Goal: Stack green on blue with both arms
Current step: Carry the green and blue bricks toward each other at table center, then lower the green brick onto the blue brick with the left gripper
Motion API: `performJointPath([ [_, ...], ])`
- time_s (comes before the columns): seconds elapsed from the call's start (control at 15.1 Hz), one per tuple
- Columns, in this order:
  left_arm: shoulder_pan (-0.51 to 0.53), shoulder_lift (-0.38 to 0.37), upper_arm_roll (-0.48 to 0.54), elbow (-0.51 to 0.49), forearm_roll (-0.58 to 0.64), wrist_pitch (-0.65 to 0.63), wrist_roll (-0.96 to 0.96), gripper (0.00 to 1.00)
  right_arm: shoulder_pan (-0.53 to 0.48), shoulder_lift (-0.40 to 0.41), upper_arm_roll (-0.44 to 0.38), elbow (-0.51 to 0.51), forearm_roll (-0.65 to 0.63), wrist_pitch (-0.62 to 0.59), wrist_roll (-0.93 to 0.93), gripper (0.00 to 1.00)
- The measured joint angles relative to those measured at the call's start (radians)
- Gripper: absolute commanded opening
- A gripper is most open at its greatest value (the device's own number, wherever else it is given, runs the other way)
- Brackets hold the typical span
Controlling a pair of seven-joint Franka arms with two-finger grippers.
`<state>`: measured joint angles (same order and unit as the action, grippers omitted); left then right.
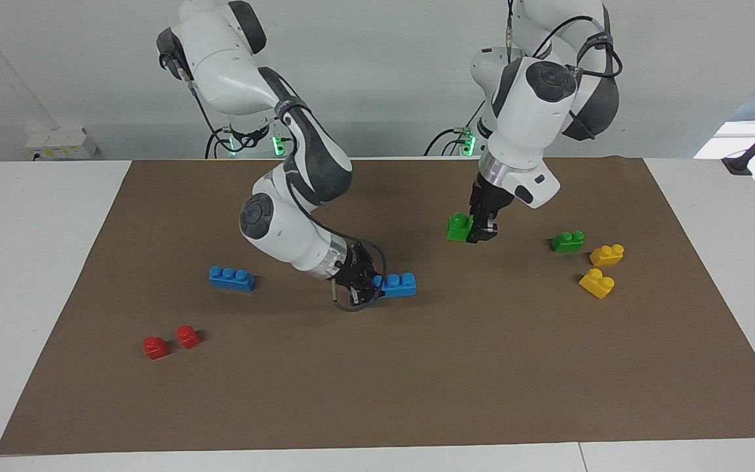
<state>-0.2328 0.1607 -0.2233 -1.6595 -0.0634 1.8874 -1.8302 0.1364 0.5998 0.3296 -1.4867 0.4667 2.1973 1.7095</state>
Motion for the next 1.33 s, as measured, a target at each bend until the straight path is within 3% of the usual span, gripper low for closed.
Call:
performJointPath([
  [0.33, -0.046, 0.006, 0.000, -0.002, 0.004, 0.016, -0.101, 0.00, 0.045, -0.003, 0.029, -0.137, 0.027, 0.202, -0.026, 0.00],
  [1.33, -0.119, 0.129, 0.001, -0.020, 0.080, 0.147, -0.186, 0.00, 0.038, -0.006, 0.026, -0.236, 0.054, 0.301, -0.050, 0.00],
])
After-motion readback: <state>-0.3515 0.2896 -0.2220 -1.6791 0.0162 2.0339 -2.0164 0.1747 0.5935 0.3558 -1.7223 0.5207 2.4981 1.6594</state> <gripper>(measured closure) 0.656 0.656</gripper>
